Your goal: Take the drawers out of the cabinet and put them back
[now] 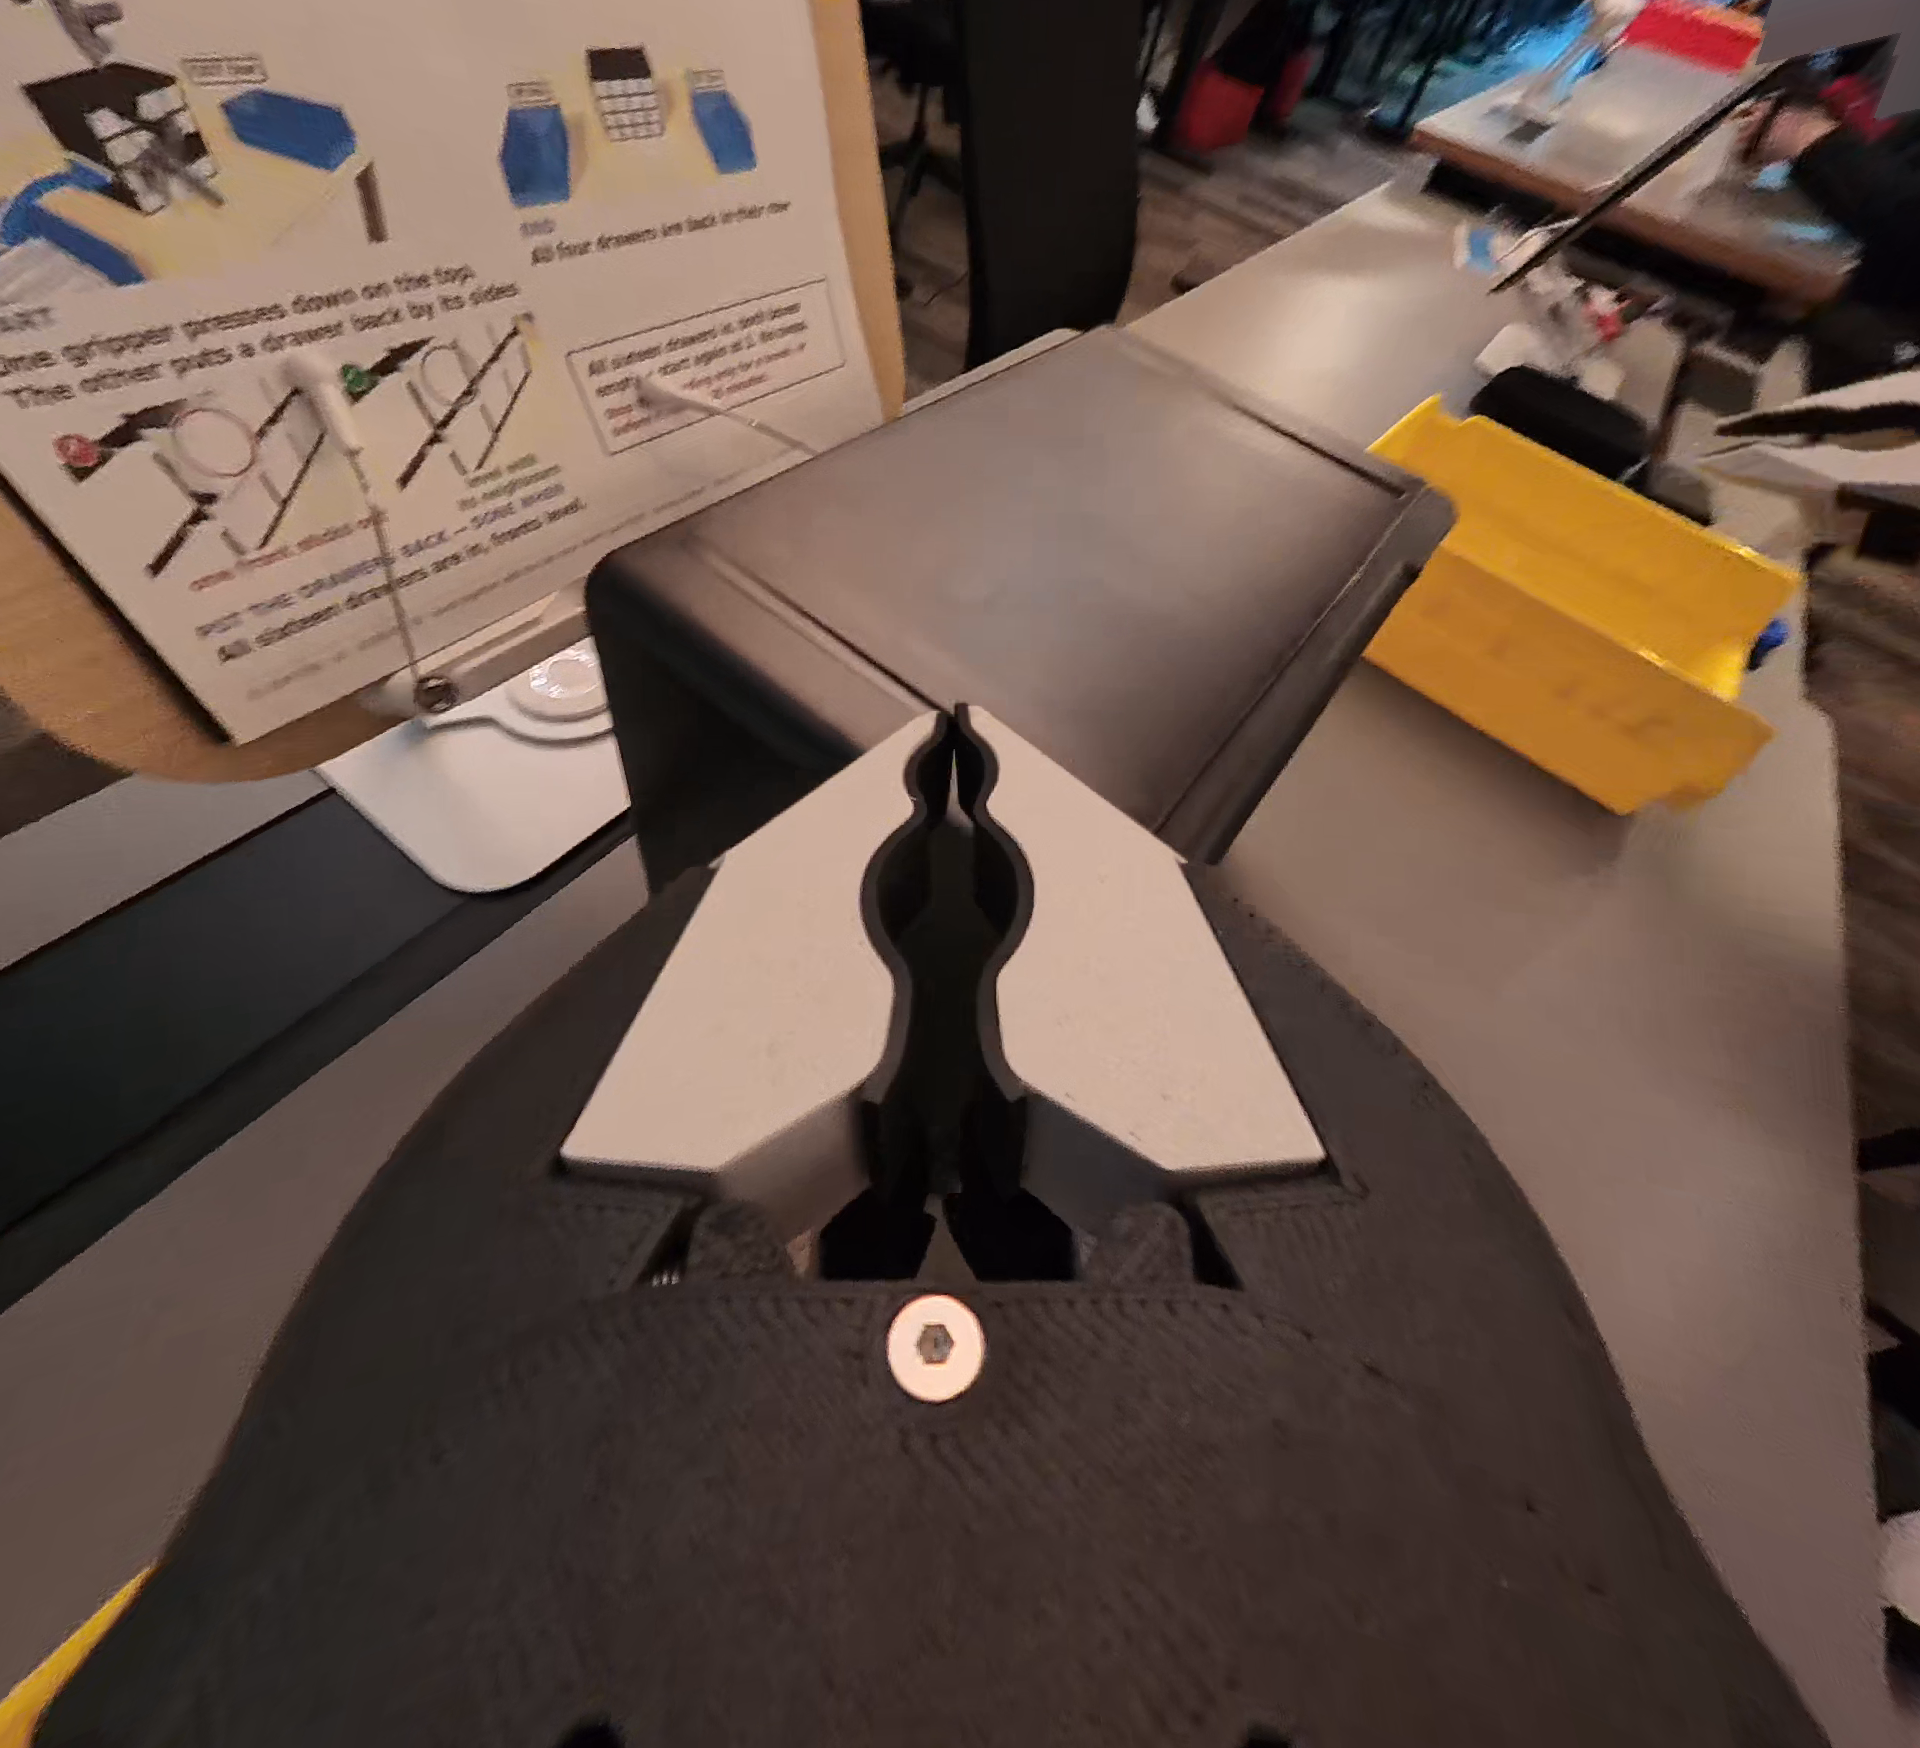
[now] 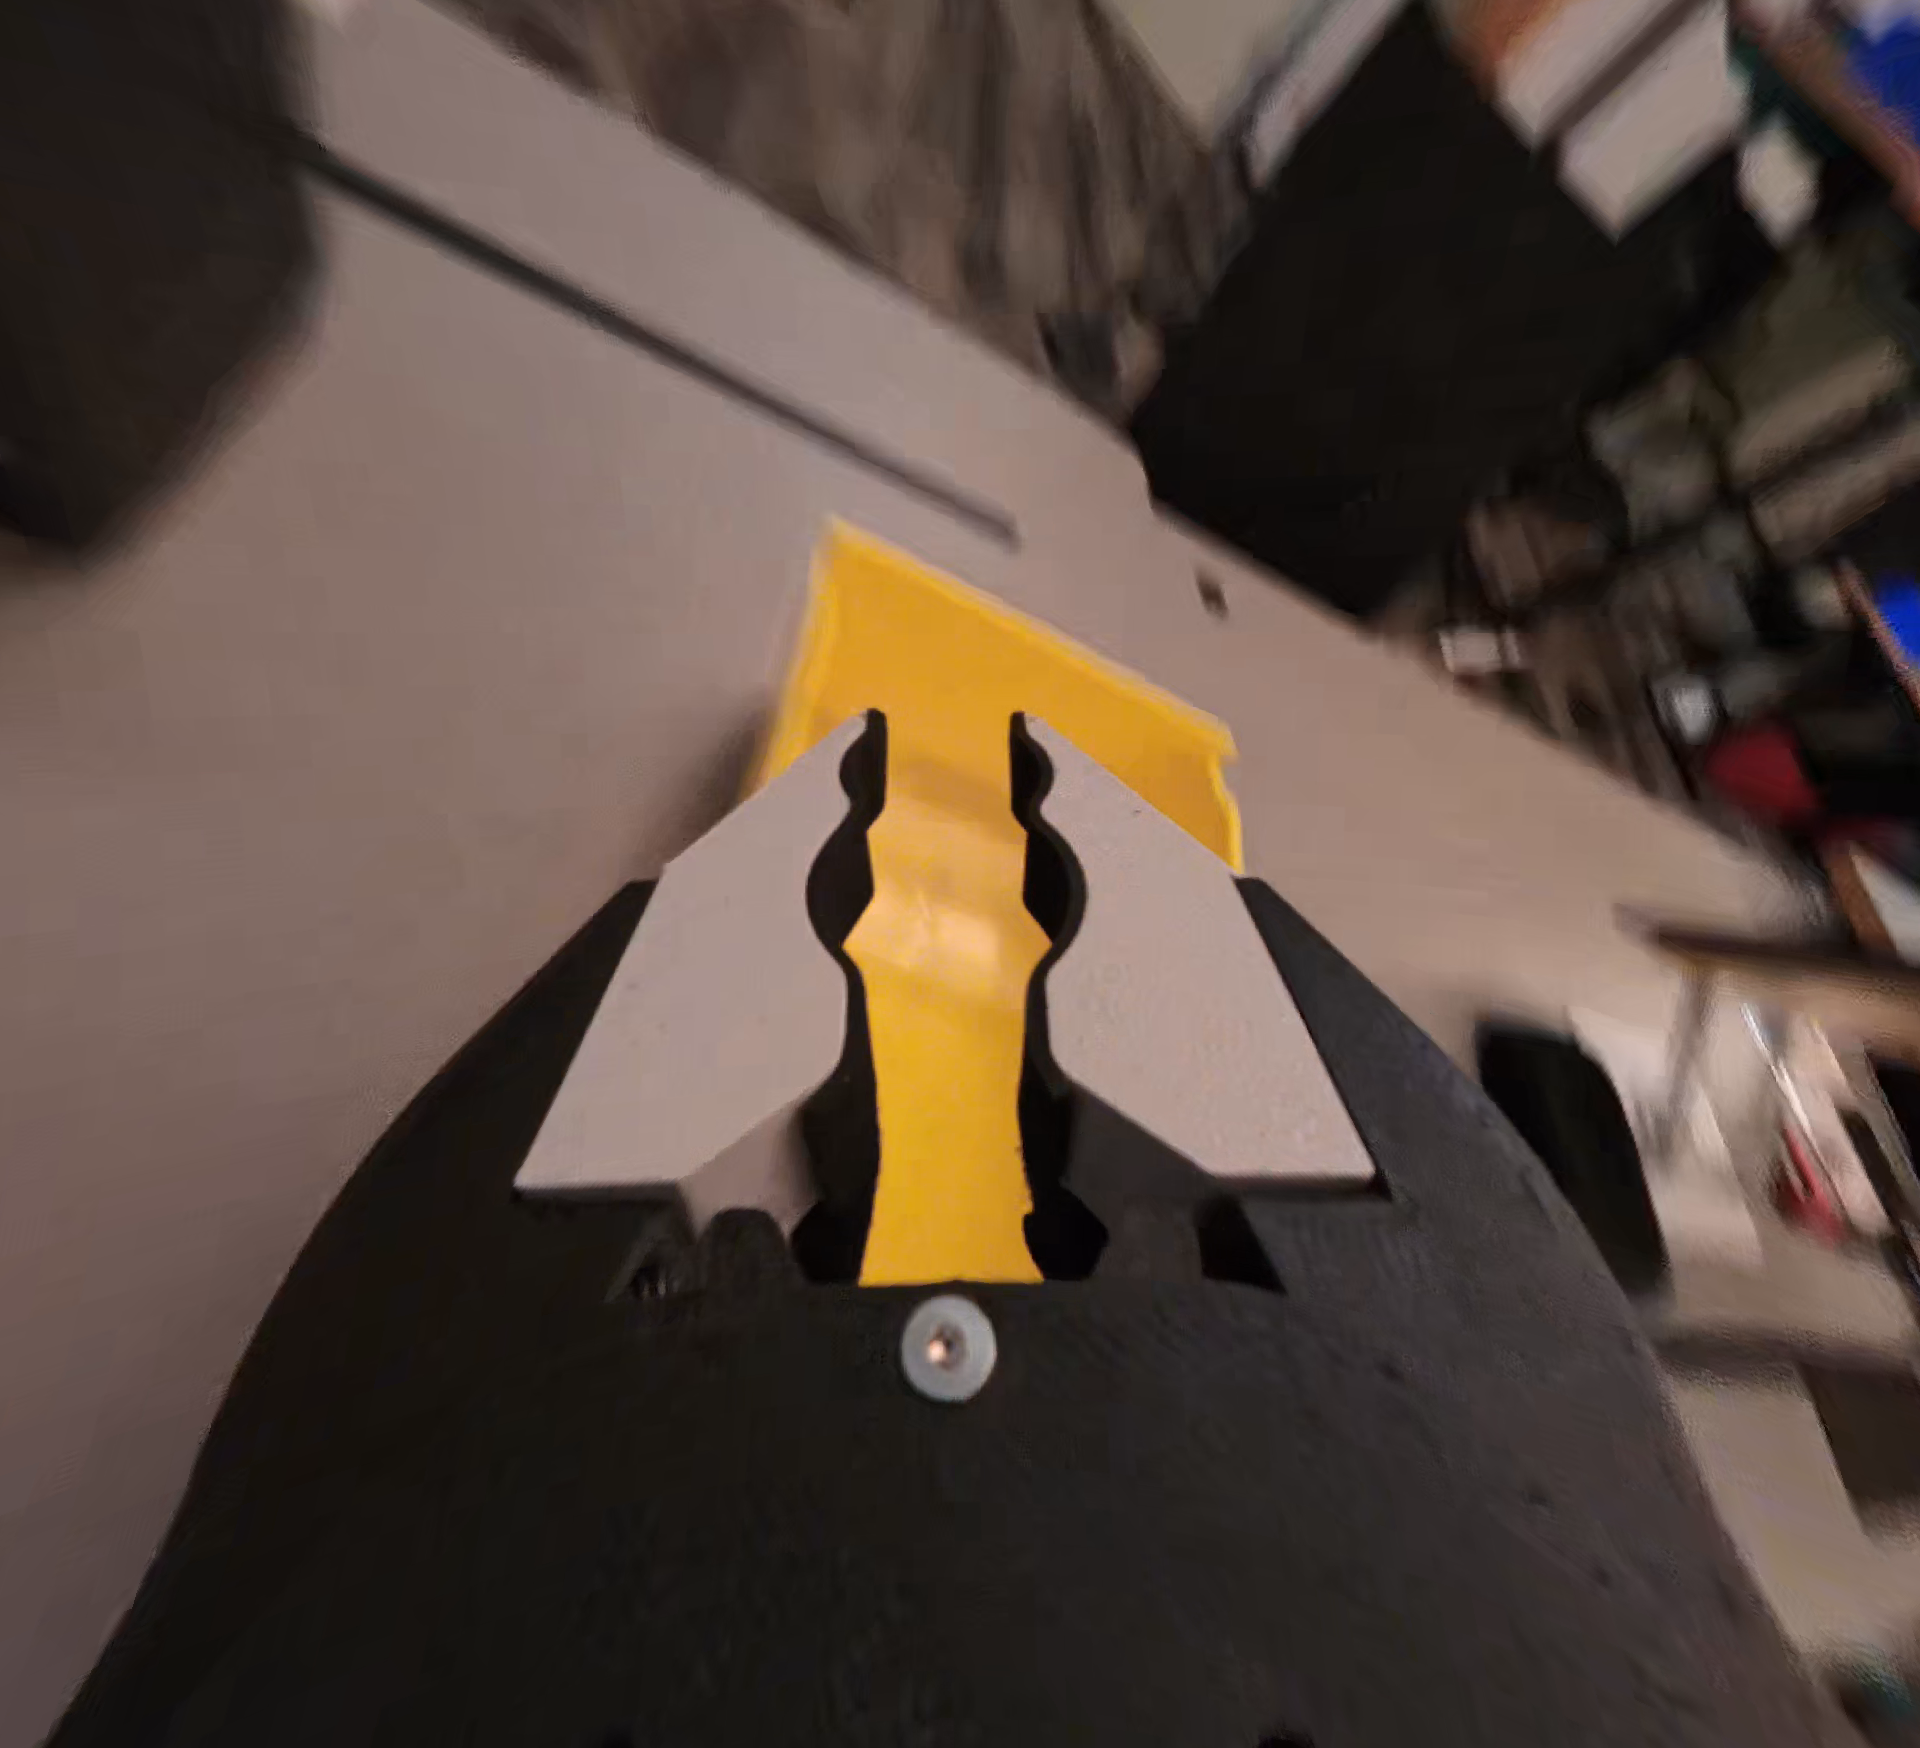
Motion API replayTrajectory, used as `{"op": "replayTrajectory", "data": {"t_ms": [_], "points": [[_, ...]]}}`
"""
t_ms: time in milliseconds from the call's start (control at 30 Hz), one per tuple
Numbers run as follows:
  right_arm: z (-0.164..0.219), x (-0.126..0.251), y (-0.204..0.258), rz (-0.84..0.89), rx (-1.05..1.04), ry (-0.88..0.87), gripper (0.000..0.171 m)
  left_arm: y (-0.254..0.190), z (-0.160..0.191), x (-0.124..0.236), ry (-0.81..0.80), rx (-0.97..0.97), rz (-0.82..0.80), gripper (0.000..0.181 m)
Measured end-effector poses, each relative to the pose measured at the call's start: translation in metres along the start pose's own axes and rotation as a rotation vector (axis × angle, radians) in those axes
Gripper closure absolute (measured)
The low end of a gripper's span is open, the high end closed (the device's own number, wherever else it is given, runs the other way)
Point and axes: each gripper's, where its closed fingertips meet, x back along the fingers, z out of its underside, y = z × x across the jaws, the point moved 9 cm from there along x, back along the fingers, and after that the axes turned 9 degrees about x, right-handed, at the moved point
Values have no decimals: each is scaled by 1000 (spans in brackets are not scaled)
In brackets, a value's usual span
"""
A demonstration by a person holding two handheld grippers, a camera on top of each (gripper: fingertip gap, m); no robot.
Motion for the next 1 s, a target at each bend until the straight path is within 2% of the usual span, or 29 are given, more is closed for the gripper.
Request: {"op": "replayTrajectory", "data": {"t_ms": [67,133,267,367,433,567,733,867,1000], "points": [[-40,12,34,-78,79,-235,144,0,2,-4,18,-2,22,181],[-66,13,80,-130,208,-396,141,3,4,-7,42,-12,12,181],[-84,-8,171,-279,420,-488,141,3,6,-15,57,-30,83,181],[-92,-26,202,-412,354,-536,141,3,9,-19,85,-56,84,181],[-97,-36,212,-442,301,-602,141,1,10,-19,87,-101,66,181],[-104,-55,228,-309,363,-693,141,-3,10,-21,97,-179,38,181],[-104,-77,260,-24,665,-705,143,-1,10,-21,90,-157,65,181],[-99,-91,285,75,840,-699,146,0,11,-21,86,-145,77,181],[-101,-100,291,194,938,-678,146,-1,11,-21,89,-152,66,181]]}}
